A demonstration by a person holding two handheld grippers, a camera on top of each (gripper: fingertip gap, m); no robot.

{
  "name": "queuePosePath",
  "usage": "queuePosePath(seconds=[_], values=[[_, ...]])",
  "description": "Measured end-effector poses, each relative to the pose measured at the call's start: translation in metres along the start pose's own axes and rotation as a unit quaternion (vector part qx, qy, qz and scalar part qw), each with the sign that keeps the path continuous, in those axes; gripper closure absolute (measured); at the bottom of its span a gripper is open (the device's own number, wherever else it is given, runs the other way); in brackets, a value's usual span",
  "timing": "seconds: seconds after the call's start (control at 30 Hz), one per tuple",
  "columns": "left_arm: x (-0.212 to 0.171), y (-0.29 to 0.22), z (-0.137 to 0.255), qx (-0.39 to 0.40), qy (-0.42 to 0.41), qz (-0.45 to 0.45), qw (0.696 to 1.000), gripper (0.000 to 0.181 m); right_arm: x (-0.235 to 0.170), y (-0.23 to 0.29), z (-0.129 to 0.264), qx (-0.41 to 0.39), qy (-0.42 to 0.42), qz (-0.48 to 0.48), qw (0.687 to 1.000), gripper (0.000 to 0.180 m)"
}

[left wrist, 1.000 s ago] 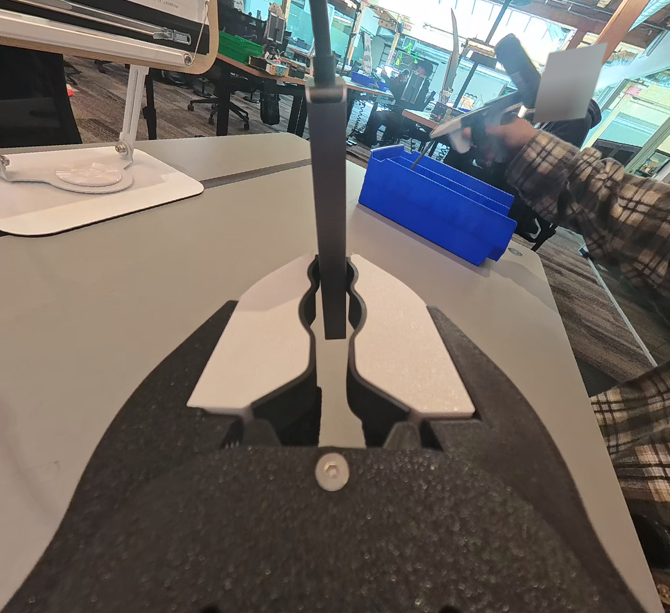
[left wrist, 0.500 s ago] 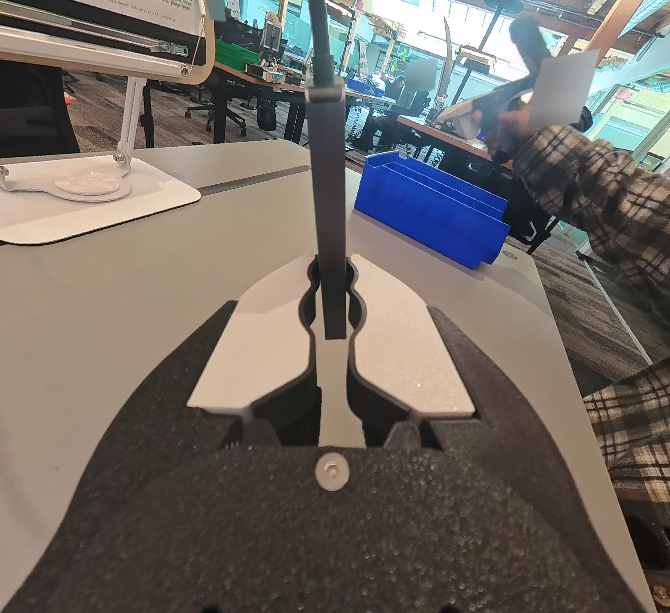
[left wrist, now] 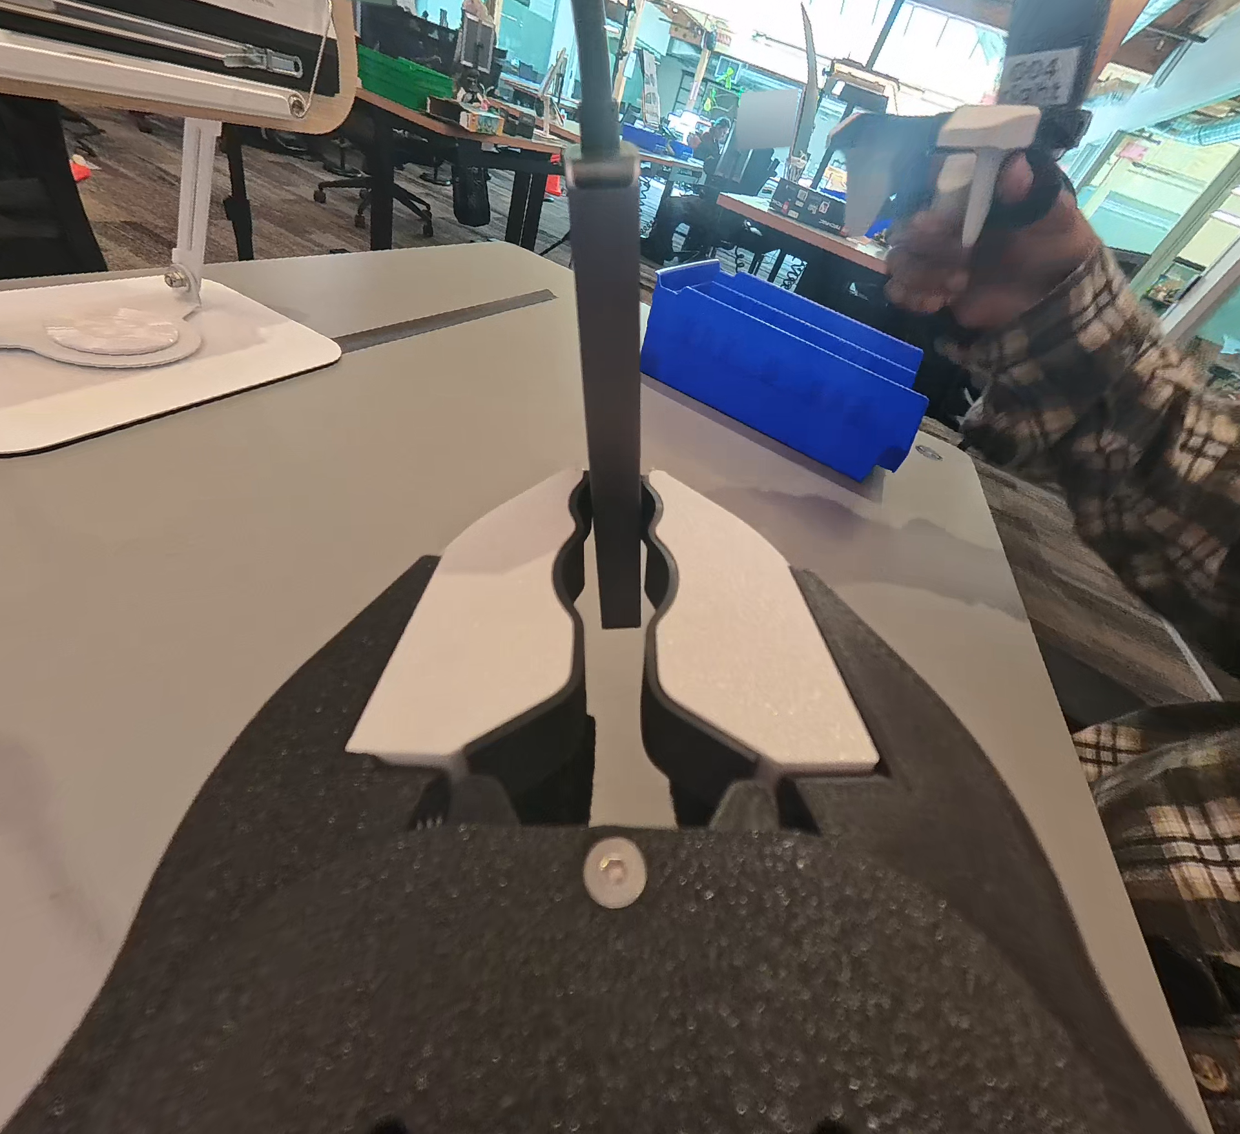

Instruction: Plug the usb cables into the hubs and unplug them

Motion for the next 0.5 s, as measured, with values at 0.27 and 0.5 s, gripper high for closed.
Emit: queuePosePath(seconds=[0.27,0.5], values=[[-0.003,-0.014,-0.009,-0.061,0.011,-0.001,0.998,0.169,-0.038,0.028,-0.106,0.18,0.004,-0.02,0.983,0.127],[-0.009,-0.029,-0.019,-0.109,0.038,-0.015,0.993,0.17,-0.052,0.053,-0.171,0.277,0.032,-0.009,0.96,0.132]])
Point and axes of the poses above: each gripper's, where its closed fingertips meet, z back along the fingers, x out of its top, y = z × x across the jaws, the point moved 8 cm from there along z, back along the fingers, and after that the axes turned 9 degrees about -y, right-handed, at the moved point
